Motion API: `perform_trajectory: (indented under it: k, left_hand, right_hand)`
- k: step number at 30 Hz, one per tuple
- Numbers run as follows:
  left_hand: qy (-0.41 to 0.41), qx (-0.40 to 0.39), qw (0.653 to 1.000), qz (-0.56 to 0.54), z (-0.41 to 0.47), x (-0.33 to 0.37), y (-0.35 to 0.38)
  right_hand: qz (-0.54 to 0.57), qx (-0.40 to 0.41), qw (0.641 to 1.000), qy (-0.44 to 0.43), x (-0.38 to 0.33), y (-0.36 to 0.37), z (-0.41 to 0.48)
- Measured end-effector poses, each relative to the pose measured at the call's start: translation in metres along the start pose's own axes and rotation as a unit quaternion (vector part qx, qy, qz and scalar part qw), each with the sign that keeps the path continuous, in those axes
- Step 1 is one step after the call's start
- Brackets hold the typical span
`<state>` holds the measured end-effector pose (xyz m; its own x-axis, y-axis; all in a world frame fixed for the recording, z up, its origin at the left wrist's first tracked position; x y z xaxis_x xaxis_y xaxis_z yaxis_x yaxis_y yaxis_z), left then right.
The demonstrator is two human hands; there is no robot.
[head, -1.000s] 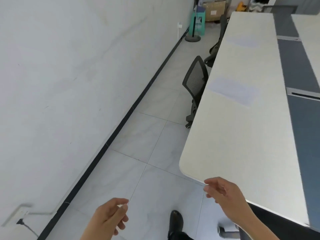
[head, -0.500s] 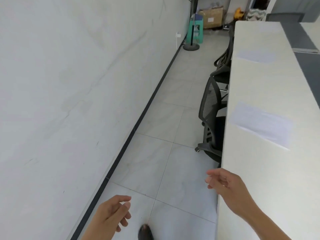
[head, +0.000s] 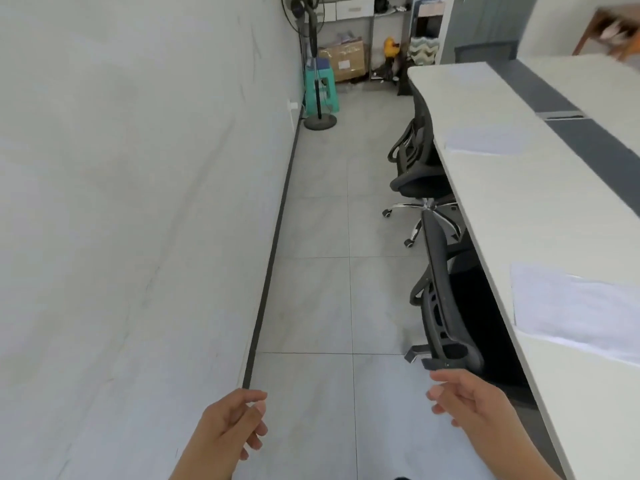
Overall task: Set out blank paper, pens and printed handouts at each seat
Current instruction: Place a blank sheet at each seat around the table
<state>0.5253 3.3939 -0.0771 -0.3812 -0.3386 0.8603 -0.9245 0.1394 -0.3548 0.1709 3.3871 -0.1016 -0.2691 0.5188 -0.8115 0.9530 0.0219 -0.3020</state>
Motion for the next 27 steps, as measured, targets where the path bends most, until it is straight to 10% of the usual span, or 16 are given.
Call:
perform_trajectory:
  k: [27]
  left_hand:
    - [0.030,0.017,0.997,-0.062,0.699,0.216,-0.146]
  right_hand:
    - [-0.039,0.015,0.997,-0.059,-0.432,0.040,0.634]
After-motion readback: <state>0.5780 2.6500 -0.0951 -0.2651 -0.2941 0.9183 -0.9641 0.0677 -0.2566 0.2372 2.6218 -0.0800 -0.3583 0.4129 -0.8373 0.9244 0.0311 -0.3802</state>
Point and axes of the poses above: each hand's wrist, its own z-axis towards the middle knuckle, its own y-axis out of the palm, x = y × z, the point moved 8 cm from there along z, towards the middle knuckle, and after that the axes turned 9 degrees about y, right-handed, at the moved point
